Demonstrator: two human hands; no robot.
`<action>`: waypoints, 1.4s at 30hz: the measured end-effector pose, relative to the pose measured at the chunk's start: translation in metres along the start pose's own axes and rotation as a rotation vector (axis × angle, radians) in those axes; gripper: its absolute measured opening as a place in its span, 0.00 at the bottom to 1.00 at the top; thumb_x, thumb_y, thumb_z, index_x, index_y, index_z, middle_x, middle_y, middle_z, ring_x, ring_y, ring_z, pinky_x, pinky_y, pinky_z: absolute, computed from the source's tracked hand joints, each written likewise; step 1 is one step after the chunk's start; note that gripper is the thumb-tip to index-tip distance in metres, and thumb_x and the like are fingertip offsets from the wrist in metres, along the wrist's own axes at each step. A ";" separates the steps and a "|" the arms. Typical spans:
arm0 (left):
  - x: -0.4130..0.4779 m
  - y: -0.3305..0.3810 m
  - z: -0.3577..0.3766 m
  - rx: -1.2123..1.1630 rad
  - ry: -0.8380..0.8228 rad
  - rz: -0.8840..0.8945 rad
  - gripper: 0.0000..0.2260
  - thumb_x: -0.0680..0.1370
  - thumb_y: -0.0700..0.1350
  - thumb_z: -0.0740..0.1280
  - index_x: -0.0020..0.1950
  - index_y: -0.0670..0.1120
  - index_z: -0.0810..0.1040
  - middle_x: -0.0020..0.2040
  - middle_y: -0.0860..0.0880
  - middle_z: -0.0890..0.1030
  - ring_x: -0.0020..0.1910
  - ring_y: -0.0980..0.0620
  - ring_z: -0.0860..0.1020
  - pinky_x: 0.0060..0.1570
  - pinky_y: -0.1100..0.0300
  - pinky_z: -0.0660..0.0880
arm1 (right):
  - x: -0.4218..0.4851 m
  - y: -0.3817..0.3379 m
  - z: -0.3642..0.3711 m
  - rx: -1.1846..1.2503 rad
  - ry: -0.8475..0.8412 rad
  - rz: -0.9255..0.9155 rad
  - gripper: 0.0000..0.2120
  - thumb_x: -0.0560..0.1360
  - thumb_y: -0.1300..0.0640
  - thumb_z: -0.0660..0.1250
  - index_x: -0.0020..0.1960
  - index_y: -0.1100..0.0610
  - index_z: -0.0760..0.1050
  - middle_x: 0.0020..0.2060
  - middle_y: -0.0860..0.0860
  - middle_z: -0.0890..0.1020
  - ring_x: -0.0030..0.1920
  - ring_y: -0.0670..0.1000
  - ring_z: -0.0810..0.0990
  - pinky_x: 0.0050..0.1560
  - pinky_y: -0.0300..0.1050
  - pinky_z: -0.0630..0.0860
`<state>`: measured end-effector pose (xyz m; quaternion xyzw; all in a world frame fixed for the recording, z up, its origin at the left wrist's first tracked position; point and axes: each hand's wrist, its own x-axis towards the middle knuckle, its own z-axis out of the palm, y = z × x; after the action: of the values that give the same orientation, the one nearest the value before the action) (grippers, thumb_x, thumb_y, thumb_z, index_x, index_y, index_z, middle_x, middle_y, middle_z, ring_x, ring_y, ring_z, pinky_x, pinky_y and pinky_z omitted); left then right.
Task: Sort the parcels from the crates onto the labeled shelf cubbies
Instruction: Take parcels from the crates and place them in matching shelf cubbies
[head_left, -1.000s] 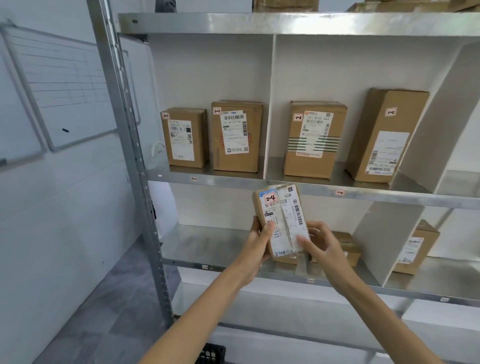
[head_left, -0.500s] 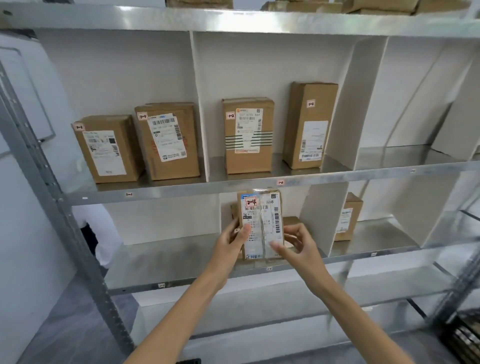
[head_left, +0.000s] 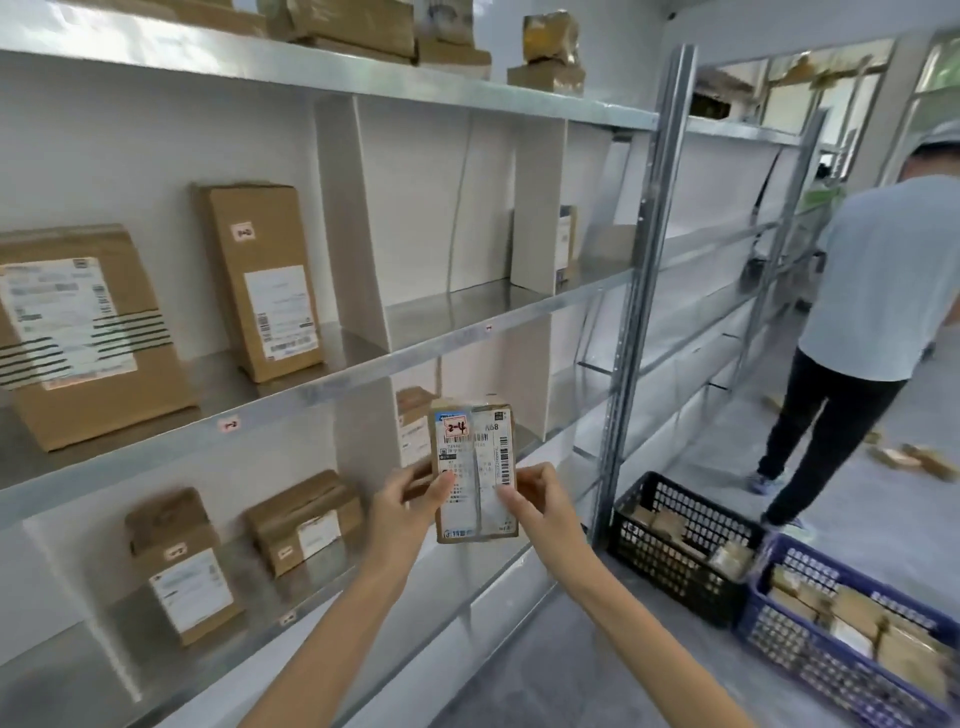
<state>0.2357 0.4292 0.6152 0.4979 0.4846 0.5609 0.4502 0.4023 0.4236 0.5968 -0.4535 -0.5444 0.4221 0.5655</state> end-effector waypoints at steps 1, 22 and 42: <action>0.008 -0.001 0.020 0.003 -0.025 0.008 0.09 0.73 0.45 0.71 0.52 0.53 0.77 0.51 0.50 0.81 0.49 0.54 0.80 0.43 0.65 0.79 | 0.006 0.004 -0.018 -0.012 0.026 0.005 0.05 0.76 0.58 0.66 0.50 0.56 0.70 0.50 0.50 0.81 0.53 0.46 0.80 0.50 0.38 0.76; 0.169 -0.054 0.328 0.037 -0.184 -0.009 0.12 0.73 0.46 0.71 0.56 0.52 0.77 0.54 0.50 0.82 0.54 0.52 0.80 0.53 0.53 0.79 | 0.177 0.061 -0.297 -0.111 0.135 0.084 0.05 0.78 0.57 0.63 0.51 0.55 0.69 0.52 0.51 0.81 0.50 0.49 0.81 0.41 0.37 0.77; 0.423 -0.142 0.451 0.200 0.035 -0.138 0.15 0.77 0.41 0.66 0.64 0.46 0.72 0.58 0.53 0.76 0.55 0.57 0.73 0.58 0.59 0.73 | 0.480 0.159 -0.374 -0.298 -0.171 0.196 0.17 0.76 0.63 0.65 0.60 0.54 0.64 0.55 0.47 0.76 0.58 0.46 0.75 0.60 0.43 0.74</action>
<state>0.6453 0.9081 0.5417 0.4960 0.5791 0.4858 0.4273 0.8031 0.9063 0.5553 -0.5455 -0.6000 0.4272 0.3999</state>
